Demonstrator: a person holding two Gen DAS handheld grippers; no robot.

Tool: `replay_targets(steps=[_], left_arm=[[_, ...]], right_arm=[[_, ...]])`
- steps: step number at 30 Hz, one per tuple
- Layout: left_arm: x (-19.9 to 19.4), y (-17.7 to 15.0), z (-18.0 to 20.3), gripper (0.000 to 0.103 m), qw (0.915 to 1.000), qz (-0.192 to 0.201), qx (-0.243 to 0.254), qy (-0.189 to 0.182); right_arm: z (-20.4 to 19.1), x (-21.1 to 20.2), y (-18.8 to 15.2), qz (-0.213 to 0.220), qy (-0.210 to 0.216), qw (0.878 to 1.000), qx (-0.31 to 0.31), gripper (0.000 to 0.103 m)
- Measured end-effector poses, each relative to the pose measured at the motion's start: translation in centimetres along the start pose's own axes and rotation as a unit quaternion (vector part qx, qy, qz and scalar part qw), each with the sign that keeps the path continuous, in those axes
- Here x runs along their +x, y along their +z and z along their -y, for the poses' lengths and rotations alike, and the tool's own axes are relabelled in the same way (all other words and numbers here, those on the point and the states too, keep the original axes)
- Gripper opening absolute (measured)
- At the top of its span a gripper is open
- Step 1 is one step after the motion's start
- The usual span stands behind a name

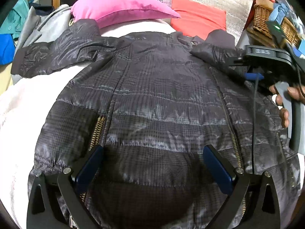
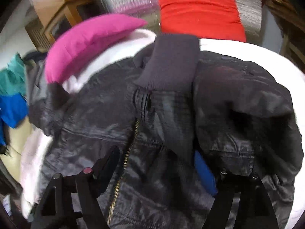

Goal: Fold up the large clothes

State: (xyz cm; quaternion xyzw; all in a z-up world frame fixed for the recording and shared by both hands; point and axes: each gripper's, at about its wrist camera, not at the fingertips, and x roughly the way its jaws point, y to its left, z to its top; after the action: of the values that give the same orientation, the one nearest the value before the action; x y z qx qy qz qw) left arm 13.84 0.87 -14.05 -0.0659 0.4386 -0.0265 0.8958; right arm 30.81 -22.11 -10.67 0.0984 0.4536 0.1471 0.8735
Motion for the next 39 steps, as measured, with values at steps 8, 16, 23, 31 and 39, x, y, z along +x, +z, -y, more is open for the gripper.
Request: replay_targets(steps=[8,16,23,31,39], left_arm=[[-2.4,5.6,2.8,0.103,0.9997,-0.009,0.018,-0.016],[1.9,18.3,14.1,0.103,0.9966,0.003,0.082,-0.002],[8.8,23.9,19.7,0.103,0.9964,-0.043,0.062,0.04],[12.7,24.6,16.8,0.011,0.9949,-0.09,-0.001,0.047],[8.0,20.9,8.4,0.01,0.9969,-0.018,-0.072,0.024]], right_arm=[[8.6,-6.8,-3.3,0.14,0.061,0.974,0.169,0.085],[12.0,-7.4,-8.4,0.173,0.062,0.96,0.21,0.085],[13.2,-6.7,-10.0,0.188,0.084,0.954,0.22,0.085],[13.6,-6.6,-10.4,0.198,0.097,0.95,0.222,0.085],[13.6,-6.7,-10.5,0.199,0.098,0.949,0.223,0.085]])
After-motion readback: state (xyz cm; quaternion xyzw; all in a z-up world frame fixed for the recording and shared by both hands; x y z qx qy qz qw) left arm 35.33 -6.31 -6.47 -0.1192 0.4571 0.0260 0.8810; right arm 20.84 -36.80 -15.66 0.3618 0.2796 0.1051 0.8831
